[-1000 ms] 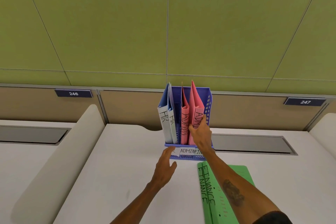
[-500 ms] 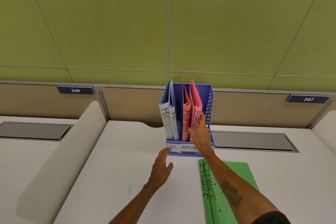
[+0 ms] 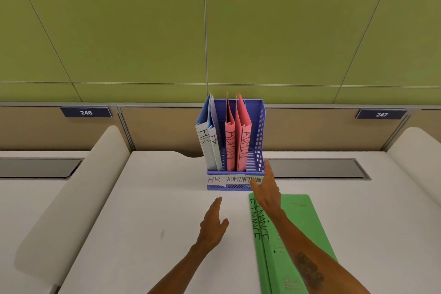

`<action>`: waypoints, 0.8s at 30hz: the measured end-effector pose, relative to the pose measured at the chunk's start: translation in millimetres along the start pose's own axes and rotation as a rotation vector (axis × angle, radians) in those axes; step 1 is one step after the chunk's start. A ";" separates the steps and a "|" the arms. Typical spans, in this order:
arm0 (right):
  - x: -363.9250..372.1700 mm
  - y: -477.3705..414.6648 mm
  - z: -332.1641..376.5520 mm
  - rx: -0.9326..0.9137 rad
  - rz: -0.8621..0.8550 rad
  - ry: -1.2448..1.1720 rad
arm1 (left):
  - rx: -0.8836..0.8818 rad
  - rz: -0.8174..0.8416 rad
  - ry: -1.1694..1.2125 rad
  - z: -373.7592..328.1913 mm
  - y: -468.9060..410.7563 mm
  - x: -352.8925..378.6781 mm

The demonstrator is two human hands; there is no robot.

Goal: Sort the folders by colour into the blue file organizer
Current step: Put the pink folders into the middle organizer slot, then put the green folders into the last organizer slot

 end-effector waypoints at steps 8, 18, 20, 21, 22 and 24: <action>-42.2 54.9 -71.4 0.197 -0.048 0.123 | 0.027 0.083 -0.015 -9.7 26.0 42.3; -110.6 93.6 -156.1 0.422 -0.052 0.376 | 0.026 0.160 -0.005 -43.2 44.6 91.7; -124.4 100.6 -170.7 0.483 -0.054 0.388 | 0.030 0.157 0.003 -53.2 47.4 97.6; -130.2 103.7 -178.0 0.508 -0.054 0.386 | 0.028 0.155 0.010 -57.7 48.8 99.9; -135.6 106.6 -184.1 0.529 -0.054 0.381 | 0.021 0.156 0.013 -61.4 49.7 103.0; -143.5 111.0 -193.5 0.556 -0.054 0.362 | 0.012 0.162 0.010 -68.0 50.8 109.0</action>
Point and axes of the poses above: each hand's wrist, its own y-axis away from the middle knuckle, its own x-axis out of the palm, z = x × y, the point moved 6 cm from there along -y, towards the middle knuckle, and after that the axes turned 13 degrees about -y, right-handed, at the moved point
